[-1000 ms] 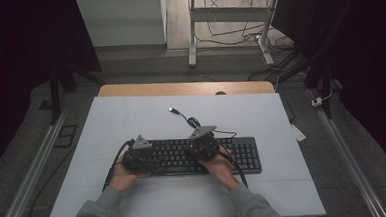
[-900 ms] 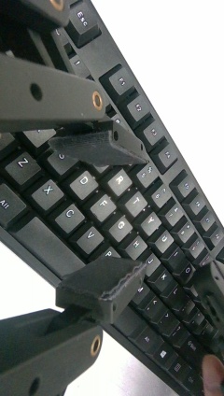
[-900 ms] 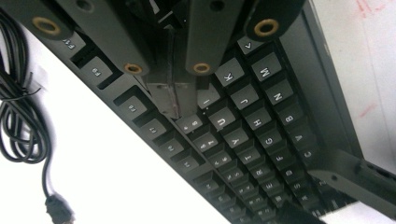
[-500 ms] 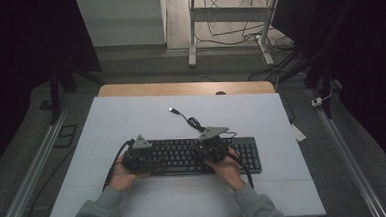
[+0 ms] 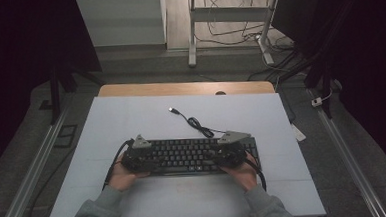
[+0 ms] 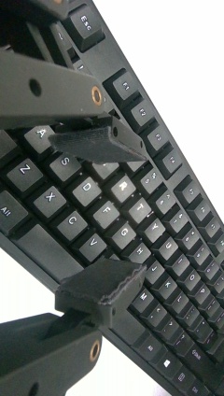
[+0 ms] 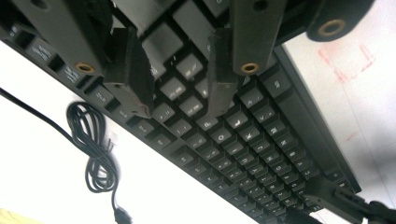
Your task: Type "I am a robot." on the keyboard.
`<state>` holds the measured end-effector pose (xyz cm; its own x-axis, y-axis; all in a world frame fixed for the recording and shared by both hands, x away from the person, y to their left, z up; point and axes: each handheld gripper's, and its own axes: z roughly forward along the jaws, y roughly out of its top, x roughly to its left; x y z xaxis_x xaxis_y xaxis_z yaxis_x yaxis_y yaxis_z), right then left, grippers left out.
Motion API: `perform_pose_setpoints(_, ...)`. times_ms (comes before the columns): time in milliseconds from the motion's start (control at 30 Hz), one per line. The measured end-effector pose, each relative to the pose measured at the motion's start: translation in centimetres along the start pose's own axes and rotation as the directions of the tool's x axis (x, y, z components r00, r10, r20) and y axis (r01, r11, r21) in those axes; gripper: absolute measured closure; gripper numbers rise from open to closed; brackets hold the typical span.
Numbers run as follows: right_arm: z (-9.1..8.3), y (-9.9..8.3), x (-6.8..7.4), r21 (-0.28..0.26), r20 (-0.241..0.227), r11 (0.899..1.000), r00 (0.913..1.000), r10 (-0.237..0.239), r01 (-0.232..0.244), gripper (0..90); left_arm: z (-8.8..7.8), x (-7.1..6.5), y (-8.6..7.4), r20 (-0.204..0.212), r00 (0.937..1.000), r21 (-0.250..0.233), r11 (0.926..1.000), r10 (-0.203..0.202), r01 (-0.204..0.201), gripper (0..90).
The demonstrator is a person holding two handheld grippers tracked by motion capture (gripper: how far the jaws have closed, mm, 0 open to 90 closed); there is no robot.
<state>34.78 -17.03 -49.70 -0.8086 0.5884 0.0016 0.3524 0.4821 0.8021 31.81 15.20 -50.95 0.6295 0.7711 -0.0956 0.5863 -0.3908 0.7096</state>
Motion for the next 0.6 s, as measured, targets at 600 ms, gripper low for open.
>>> perform_pose_setpoints(600, -0.93, -0.84, 0.47, -0.011, -0.003, 0.999, 0.9993, -0.036, 0.036, 55.4, -0.05, 0.1, 0.02, -0.027, 0.9996, -0.009, 1.0, -0.003, 0.003, 42.4)
